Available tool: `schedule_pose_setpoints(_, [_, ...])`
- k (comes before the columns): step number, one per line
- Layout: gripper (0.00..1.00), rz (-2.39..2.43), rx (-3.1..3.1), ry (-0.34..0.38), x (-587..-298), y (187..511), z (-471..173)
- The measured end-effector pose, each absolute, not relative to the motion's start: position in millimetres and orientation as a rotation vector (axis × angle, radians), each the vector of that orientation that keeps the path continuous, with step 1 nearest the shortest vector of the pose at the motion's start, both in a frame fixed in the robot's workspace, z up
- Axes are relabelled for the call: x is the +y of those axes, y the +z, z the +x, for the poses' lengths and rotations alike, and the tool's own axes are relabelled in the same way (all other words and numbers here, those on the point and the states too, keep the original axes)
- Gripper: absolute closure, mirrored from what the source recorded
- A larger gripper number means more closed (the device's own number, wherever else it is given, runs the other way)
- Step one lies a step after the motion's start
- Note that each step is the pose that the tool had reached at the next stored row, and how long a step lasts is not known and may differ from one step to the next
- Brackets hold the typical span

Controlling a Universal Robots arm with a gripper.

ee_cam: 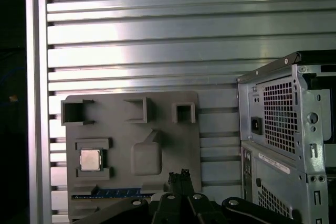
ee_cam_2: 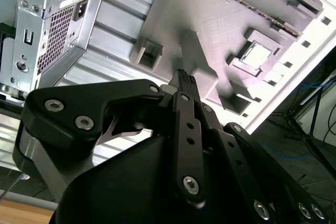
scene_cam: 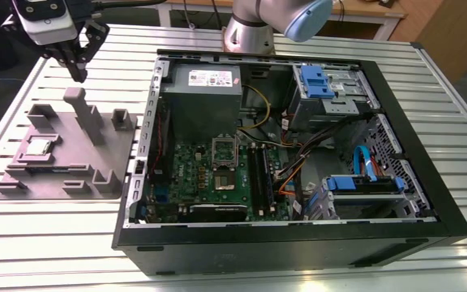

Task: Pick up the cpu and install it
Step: 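Reach for the cpu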

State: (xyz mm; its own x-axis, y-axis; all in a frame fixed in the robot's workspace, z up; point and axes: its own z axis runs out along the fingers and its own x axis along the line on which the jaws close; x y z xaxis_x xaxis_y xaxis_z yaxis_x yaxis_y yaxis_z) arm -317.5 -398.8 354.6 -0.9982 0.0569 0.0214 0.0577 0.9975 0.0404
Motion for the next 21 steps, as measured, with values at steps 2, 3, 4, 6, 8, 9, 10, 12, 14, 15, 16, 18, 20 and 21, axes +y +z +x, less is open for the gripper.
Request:
schedule_pose_setpoints(2, [0.9,-0.089,-3.119,-0.064,-398.8,354.5,-317.7])
schedule_pose_setpoints(3, [0.9,-0.089,-3.119,-0.064,-398.8,354.5,-318.1])
schedule_pose_setpoints(4, [0.9,-0.09,-3.119,-0.064,-398.8,354.6,-318.1])
schedule_pose_setpoints(6, [0.9,-0.09,-3.119,-0.064,-398.8,354.5,-318.2])
schedule_pose_setpoints(8, [0.9,-0.09,-3.12,-0.064,-398.8,354.5,-318.7])
schedule_pose_setpoints(9, [0.9,-0.09,-3.119,-0.064,-398.8,354.5,-319.1])
schedule_pose_setpoints(10, [0.9,-0.09,-3.119,-0.064,-398.8,354.5,-319.3])
schedule_pose_setpoints(12, [0.9,-0.09,-3.119,-0.064,-398.8,354.5,-319.7])
schedule_pose_setpoints(14, [0.9,-0.09,-3.119,-0.064,-398.8,354.5,-320.3])
schedule_pose_setpoints(15, [0.9,-0.09,-3.119,-0.064,-398.8,354.5,-320.6])
schedule_pose_setpoints(16, [0.9,-0.09,-3.119,-0.064,-398.8,354.6,-321.0])
schedule_pose_setpoints(18, [0.9,-0.09,-3.119,-0.064,-398.8,354.6,-322.2])
schedule_pose_setpoints(20, [0.9,-0.09,-3.12,-0.064,-398.9,354.5,-324.9])
schedule_pose_setpoints(21, [0.9,-0.09,-3.119,-0.064,-398.8,354.5,-326.6])
